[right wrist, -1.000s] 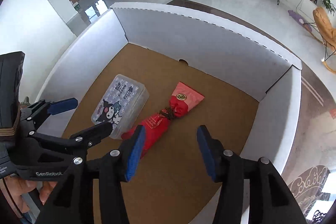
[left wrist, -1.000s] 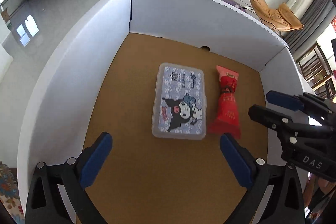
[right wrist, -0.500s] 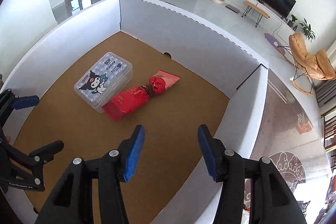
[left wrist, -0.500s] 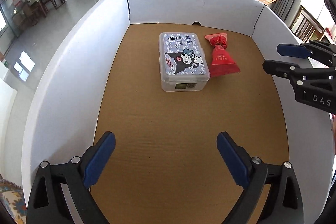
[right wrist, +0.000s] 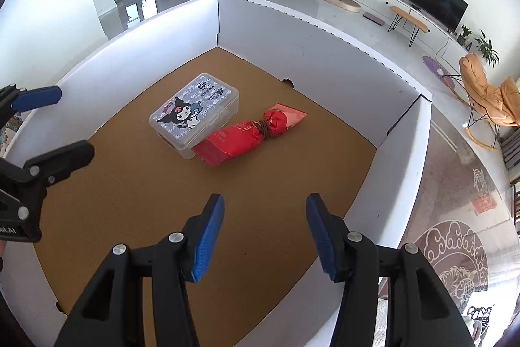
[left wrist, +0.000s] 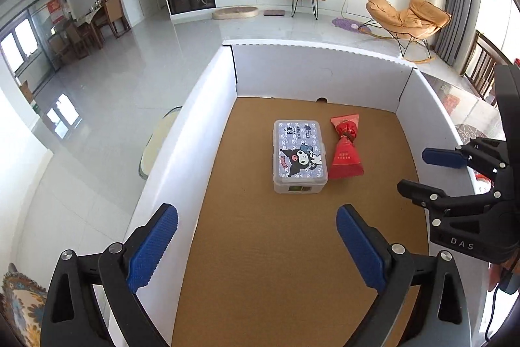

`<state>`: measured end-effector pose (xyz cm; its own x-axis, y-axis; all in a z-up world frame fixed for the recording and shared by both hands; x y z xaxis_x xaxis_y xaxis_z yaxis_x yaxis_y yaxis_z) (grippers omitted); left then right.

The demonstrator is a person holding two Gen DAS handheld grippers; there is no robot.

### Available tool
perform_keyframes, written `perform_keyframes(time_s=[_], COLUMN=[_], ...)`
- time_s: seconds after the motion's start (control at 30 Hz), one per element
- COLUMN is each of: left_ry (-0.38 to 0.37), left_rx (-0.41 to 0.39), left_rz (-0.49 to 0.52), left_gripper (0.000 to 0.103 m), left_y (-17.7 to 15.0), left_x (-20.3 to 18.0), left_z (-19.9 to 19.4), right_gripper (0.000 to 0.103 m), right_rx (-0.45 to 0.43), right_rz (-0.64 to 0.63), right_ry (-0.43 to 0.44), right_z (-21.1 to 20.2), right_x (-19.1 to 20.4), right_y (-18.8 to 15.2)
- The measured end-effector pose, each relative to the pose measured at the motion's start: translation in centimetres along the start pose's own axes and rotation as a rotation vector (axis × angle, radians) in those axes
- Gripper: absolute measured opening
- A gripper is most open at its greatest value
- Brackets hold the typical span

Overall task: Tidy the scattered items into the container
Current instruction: 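Move both open grippers back over the table toward the remaining items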

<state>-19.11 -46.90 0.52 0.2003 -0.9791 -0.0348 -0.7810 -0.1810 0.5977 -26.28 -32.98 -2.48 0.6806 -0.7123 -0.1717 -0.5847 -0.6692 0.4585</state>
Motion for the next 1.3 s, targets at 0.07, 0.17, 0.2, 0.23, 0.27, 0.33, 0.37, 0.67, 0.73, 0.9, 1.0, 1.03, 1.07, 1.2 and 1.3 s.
perform_keyframes(time_s=[0.07, 0.17, 0.2, 0.23, 0.27, 0.33, 0.37, 0.67, 0.73, 0.9, 1.0, 1.03, 1.07, 1.2, 1.3], left_ry=[0.007, -0.01, -0.02, -0.031, -0.045, -0.071, -0.084, -0.173, -0.196, -0.254, -0.276, -0.282, -0.289, -0.278, -0.232], left_rx=[-0.027, -0.054, -0.06, -0.064, -0.066, -0.058, -0.052, -0.034, -0.033, -0.037, -0.046, -0.039, -0.02, 0.072, 0.076], left_rz=[-0.007, -0.012, -0.012, -0.011, -0.008, 0.003, 0.014, 0.263, 0.304, 0.344, 0.312, 0.283, 0.251, 0.164, 0.15], left_gripper=[0.1, 0.101, 0.102, 0.103, 0.103, 0.103, 0.103, 0.103, 0.103, 0.103, 0.103, 0.103, 0.103, 0.103, 0.103], left_y=[-0.2, -1.0, -1.3, -1.6, -1.8, -2.4, -2.6, -5.6, -6.1, -8.7, -12.0, -13.3, -14.7, -19.9, -21.9], left_x=[-0.1, -1.1, -1.6, -2.2, -2.9, -4.6, -5.6, -19.9, -23.5, -32.2, -36.3, -37.3, -38.3, -41.1, -42.1], left_z=[-1.8, -4.3, -5.2, -6.0, -6.8, -8.4, -9.0, -15.9, -17.0, -17.8, -16.3, -15.3, -13.9, -7.9, -5.1], right_gripper=[0.053, 0.053, 0.053, 0.053, 0.054, 0.054, 0.057, 0.063, 0.063, 0.063, 0.067, 0.066, 0.066, 0.067, 0.067], right_rx=[-0.022, -0.105, -0.127, -0.147, -0.166, -0.204, -0.228, -0.513, -0.532, -0.607, -0.555, -0.498, -0.494, -0.339, -0.242], right_rz=[0.031, 0.097, 0.102, 0.1, 0.095, 0.078, 0.068, 0.057, 0.07, 0.171, 0.325, 0.381, 0.457, 0.685, 0.669], right_ry=[0.022, 0.064, 0.065, 0.056, 0.038, -0.004, -0.032, -0.286, -0.321, -0.357, -0.313, -0.231, -0.17, -0.136, -0.134], right_z=[-0.8, -3.6, -4.7, -5.9, -7.2, -9.9, -11.4, -25.9, -28.0, -31.8, -30.2, -28.7, -27.7, -24.4, -23.5], right_x=[0.4, 0.1, 0.0, -0.2, -0.4, -1.1, -1.4, -6.2, -7.6, -11.5, -14.6, -15.7, -16.8, -20.2, -21.1], right_y=[0.0, -1.0, -1.4, -1.9, -2.4, -3.7, -4.5, -17.2, -20.2, -29.0, -36.5, -39.2, -41.8, -48.4, -49.2])
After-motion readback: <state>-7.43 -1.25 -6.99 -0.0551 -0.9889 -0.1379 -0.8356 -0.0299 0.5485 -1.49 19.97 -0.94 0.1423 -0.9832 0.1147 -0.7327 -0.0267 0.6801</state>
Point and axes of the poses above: each gripper's, at about its wrist camera, not at the fingertips, and z roughly the way its jaws point, x to its left, y to its top, the point moved 5 cm from there along z, roughly the way its jaws point, and after that the axes turned 10 degrees about -z, right-handed, at the moved point
